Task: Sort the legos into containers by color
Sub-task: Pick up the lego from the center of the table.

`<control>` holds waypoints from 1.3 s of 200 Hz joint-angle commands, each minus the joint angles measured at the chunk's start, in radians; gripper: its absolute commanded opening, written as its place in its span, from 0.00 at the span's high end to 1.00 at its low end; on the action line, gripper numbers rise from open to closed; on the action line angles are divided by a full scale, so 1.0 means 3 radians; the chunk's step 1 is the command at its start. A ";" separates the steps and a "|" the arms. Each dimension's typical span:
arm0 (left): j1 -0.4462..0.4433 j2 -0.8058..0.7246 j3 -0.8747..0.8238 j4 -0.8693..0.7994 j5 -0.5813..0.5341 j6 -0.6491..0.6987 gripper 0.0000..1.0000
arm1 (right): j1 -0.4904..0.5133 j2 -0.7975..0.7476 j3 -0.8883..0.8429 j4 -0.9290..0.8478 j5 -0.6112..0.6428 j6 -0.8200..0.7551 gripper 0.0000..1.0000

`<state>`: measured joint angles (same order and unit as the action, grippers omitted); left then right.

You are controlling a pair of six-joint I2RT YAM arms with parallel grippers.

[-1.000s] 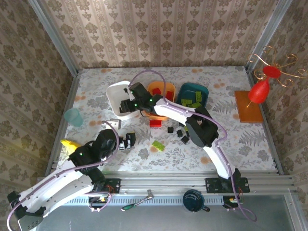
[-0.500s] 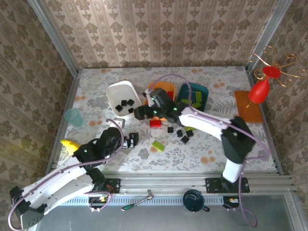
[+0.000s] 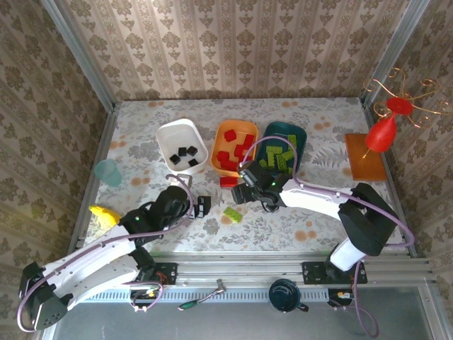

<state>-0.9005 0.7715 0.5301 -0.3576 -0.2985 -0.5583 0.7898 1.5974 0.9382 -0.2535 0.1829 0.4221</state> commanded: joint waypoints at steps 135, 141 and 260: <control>0.0047 -0.0043 0.0086 -0.0109 0.0000 -0.0006 0.00 | -0.0087 0.0270 0.0179 0.0181 -0.0127 -0.0243 0.71; 0.0050 -0.0059 0.0101 -0.0151 -0.0044 -0.0006 0.00 | -0.0069 0.0203 0.0185 0.0198 -0.0182 -0.0263 0.72; 0.0054 -0.0466 0.0146 -0.0550 -0.0166 -0.0112 0.00 | -0.0064 0.1860 0.2824 0.0214 -0.1037 -0.0203 0.71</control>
<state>-0.8883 0.6506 0.5343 -0.4740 -0.3378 -0.5686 0.7834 2.0171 1.6146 -0.1188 -0.0845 0.3435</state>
